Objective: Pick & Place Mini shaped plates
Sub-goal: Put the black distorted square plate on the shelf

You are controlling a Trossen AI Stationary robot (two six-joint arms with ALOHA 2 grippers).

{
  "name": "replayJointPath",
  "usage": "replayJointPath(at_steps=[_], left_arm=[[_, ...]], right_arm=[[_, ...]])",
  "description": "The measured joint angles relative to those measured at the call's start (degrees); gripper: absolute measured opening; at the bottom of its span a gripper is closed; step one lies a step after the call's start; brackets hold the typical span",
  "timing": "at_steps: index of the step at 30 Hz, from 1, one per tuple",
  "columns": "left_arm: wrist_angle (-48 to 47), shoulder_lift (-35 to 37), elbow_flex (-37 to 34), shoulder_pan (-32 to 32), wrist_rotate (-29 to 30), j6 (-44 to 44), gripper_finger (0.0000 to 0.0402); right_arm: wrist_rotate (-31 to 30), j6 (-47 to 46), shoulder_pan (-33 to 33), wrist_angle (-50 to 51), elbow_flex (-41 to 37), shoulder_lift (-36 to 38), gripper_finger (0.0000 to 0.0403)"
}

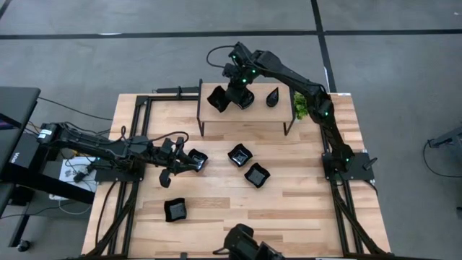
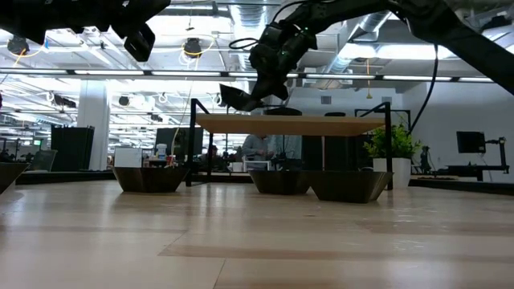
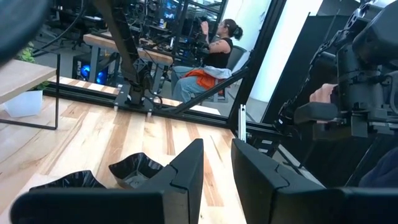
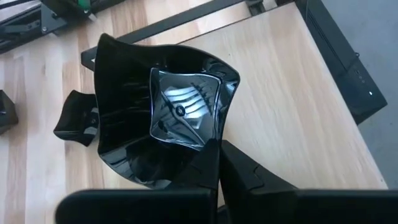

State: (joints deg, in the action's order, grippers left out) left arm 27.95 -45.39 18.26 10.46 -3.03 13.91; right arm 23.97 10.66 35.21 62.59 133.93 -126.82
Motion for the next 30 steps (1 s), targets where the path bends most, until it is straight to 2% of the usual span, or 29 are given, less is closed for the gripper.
replayJointPath(at_steps=[9, 30], left_arm=[[0.46, 0.0, 0.0, 0.0, 0.0, 0.02, 0.0084], [2.25, 0.0, 0.02, 0.04, 0.0, 0.33, 0.0084]], right_arm=[[-0.02, 0.42, 0.06, -3.37, 0.0, 0.0, 0.0], [-0.09, -0.22, 0.21, -3.15, -0.13, -1.9, 0.0006]])
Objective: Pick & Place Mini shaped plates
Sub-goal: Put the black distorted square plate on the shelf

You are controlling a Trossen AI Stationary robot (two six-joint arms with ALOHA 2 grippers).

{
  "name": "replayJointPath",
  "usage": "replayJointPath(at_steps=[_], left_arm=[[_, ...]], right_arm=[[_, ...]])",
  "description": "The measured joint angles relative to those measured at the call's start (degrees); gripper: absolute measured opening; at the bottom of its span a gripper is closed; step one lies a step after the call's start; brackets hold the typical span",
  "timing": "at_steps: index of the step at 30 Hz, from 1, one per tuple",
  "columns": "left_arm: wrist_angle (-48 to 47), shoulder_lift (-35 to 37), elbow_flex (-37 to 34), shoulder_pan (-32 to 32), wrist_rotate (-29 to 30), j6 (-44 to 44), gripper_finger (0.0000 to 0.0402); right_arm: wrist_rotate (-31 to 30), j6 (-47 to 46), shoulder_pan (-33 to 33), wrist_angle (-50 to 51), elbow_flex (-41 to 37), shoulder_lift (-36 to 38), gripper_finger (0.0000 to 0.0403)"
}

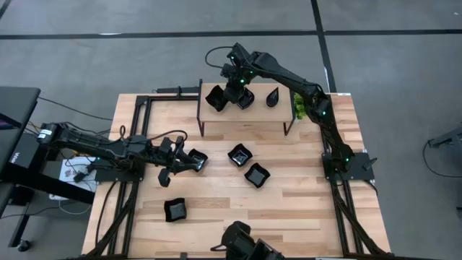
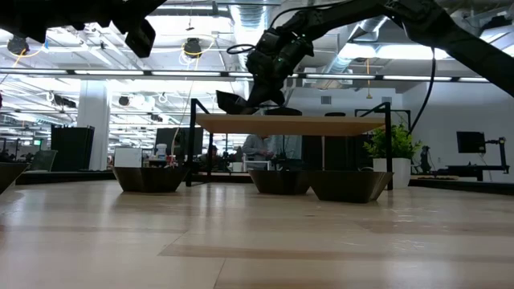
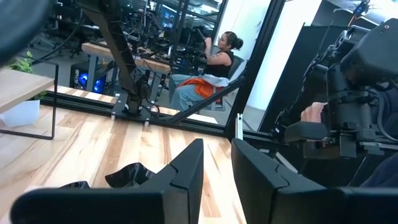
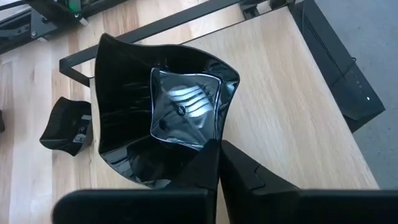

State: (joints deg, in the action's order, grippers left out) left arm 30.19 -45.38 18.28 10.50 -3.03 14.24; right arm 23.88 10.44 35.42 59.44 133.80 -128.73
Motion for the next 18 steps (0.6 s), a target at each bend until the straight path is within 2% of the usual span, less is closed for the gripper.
replayJointPath(at_steps=[7, 14, 18], left_arm=[[0.35, 0.01, 0.0, 0.0, 0.0, 0.0, 0.0084], [0.68, 0.0, 0.0, 0.0, 0.0, 0.0, 0.0084], [0.72, 0.0, 0.0, 0.0, 0.0, 0.0, 0.0084]], right_arm=[[-0.17, 0.07, -0.04, -0.03, 0.0, 0.0, 0.0021], [-3.36, 0.09, -0.02, 0.02, 0.0, 0.0, 0.0032], [-2.44, 0.08, 0.0, 0.11, 0.0, 0.09, 0.0038]])
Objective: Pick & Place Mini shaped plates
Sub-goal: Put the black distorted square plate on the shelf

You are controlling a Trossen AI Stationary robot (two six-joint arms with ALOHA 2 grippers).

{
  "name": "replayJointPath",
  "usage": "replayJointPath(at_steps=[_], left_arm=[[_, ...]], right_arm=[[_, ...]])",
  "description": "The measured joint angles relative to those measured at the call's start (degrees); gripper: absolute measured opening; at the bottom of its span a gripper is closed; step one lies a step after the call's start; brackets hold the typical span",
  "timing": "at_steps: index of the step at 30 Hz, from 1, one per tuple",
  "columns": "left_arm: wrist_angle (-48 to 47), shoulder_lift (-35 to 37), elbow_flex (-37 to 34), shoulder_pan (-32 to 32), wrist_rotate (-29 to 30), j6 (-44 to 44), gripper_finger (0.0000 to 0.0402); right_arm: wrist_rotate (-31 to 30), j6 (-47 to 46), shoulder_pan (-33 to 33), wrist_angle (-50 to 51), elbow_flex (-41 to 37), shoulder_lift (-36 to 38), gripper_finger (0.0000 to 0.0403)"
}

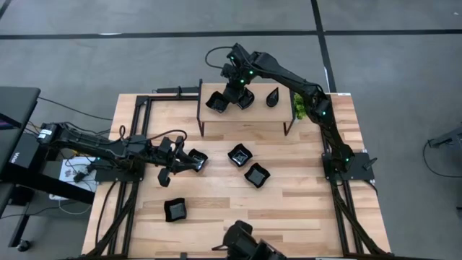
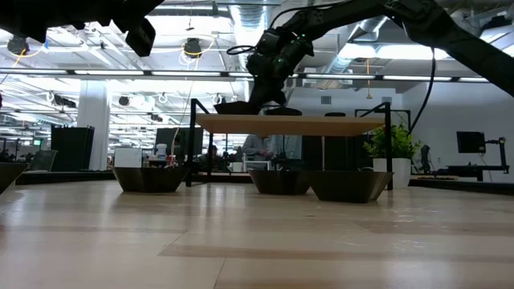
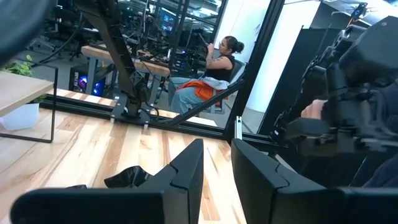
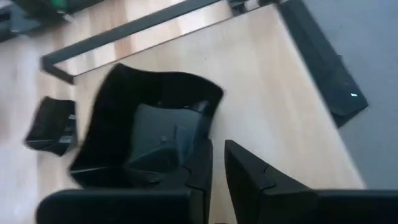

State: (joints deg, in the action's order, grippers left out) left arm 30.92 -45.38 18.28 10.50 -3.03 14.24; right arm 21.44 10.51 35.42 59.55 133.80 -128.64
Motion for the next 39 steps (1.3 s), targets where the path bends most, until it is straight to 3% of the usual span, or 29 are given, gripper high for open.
replayJointPath(at_steps=[4, 10, 15, 20, 24, 39], left_arm=[[0.02, 0.0, 0.0, 0.0, 0.0, 0.0, 0.0084], [0.0, 0.02, 0.0, 0.0, 0.0, -0.19, 0.0084], [0.02, 0.01, 0.0, 0.0, 0.0, -0.33, 0.0084], [0.07, 0.0, 0.0, 0.0, 0.0, -0.28, 0.0084], [0.09, 0.01, 0.0, 0.0, 0.0, -0.28, 0.0084], [0.09, 0.01, 0.0, 0.0, 0.0, -0.28, 0.0084]], right_arm=[[4.98, 1.9, -1.03, 1.92, 0.0, 1.93, 0.0037], [5.45, 10.14, -6.48, 10.56, 0.07, 3.95, 0.0021], [-2.76, 13.98, -11.09, 10.48, 0.0, 1.5, 0.0003], [-3.99, 14.88, -11.74, 11.92, 0.0, 0.79, 0.0004], [-9.2, 15.57, -11.46, 13.53, -0.02, 0.69, 0.0002], [-9.65, 14.92, -10.92, 10.44, 0.0, -0.07, 0.0001]])
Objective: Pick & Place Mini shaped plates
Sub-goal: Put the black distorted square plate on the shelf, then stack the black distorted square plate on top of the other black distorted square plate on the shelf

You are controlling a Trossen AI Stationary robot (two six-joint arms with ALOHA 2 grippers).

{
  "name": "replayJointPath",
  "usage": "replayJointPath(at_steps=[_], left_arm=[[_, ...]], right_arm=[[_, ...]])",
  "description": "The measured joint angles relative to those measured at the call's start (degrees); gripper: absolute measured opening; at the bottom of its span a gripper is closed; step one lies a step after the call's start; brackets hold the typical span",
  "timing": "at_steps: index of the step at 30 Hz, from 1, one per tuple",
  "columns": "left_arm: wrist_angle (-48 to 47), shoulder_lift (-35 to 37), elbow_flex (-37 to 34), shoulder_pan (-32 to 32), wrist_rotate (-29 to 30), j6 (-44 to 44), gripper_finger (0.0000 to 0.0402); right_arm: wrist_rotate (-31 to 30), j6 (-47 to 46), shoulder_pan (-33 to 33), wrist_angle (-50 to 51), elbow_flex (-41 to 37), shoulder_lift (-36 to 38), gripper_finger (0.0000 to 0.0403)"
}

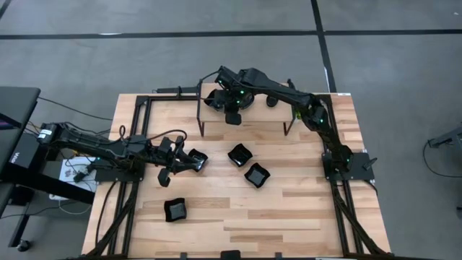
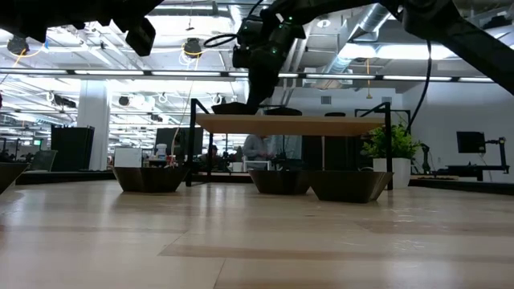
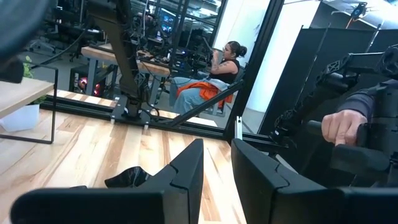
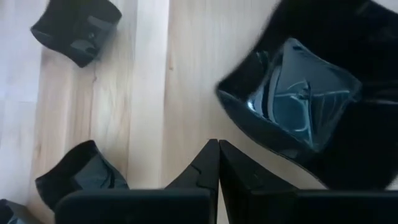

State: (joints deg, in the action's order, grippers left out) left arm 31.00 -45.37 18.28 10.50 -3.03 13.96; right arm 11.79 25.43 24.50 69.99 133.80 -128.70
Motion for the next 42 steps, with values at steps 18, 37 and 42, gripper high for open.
replayJointPath(at_steps=[18, 37, 42], left_arm=[[0.0, -0.01, 0.0, 0.0, 0.0, -0.02, 0.0084], [1.3, 0.0, 0.0, 0.0, 0.0, 6.49, 0.0084], [1.27, 0.0, 0.0, 0.0, 0.0, 6.47, 0.0084]], right_arm=[[1.64, -1.71, -0.86, 3.39, -0.02, 0.19, 0.0001], [21.12, -12.48, -3.27, 17.9, -17.76, 27.05, 0.0001], [20.49, -21.31, -6.64, -4.79, -40.96, 41.45, 0.0001]])
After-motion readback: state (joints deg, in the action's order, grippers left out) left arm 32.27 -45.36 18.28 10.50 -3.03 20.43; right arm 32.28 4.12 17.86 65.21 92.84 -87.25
